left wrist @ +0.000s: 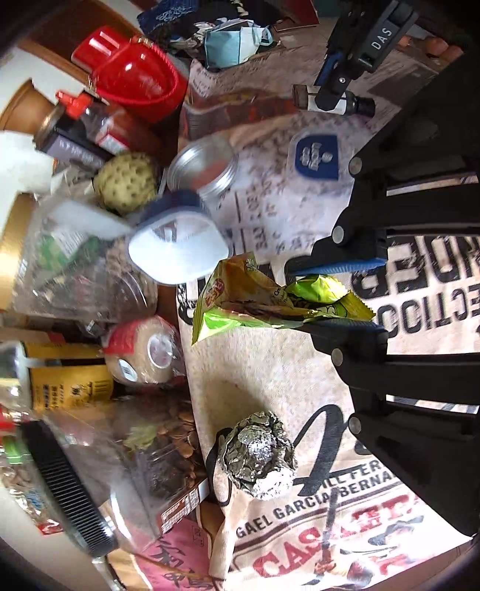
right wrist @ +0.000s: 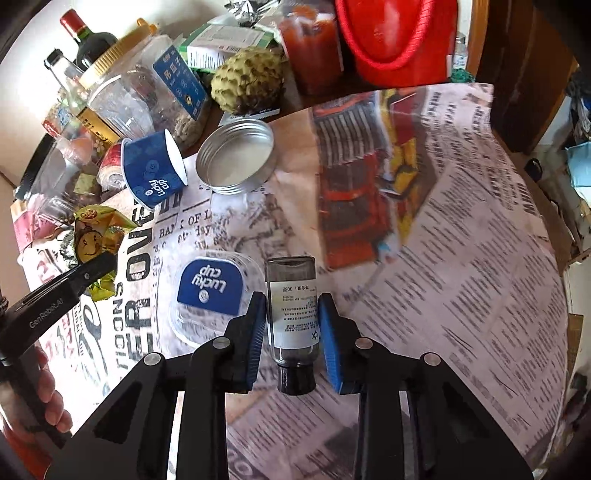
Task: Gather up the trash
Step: 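Grasp the green chip bag with the left tool while the right tool grasps the small glass vial, then carry the chip bag and glass vial down over the white bucket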
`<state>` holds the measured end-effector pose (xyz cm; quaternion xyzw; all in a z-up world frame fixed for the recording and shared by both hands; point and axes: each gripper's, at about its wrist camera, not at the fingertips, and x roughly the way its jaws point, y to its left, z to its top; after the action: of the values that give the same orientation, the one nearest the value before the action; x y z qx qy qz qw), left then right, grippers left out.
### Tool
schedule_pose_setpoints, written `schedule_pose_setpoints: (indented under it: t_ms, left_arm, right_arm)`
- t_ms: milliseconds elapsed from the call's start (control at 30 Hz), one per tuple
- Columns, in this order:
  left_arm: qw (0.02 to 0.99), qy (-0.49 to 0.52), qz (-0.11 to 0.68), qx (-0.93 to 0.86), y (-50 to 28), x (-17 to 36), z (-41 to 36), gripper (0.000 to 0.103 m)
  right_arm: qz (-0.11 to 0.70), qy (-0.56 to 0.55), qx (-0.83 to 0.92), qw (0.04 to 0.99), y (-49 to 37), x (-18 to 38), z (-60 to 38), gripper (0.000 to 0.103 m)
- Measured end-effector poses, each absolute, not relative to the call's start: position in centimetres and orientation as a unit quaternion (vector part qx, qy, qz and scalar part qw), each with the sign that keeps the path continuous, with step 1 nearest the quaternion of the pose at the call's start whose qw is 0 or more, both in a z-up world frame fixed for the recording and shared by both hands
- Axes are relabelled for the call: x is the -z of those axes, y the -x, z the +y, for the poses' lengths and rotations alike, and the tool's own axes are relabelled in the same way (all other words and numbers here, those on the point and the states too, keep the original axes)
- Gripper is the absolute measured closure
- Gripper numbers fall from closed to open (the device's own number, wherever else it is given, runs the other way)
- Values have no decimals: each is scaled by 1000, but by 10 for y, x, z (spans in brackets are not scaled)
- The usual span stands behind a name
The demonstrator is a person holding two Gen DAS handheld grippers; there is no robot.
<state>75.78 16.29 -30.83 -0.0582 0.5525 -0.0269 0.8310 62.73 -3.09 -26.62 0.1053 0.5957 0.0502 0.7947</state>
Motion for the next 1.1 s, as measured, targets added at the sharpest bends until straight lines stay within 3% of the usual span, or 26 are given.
schedule_pose_setpoints:
  t_ms: [500, 1100]
  left_arm:
    - [879, 59, 472, 29, -695, 205, 131, 84]
    - [928, 110, 356, -22, -530, 94, 27, 84]
  right_arm:
    - [515, -103, -98, 845, -578, 178, -79, 77]
    - [414, -58, -214, 883, -474, 76, -138, 77]
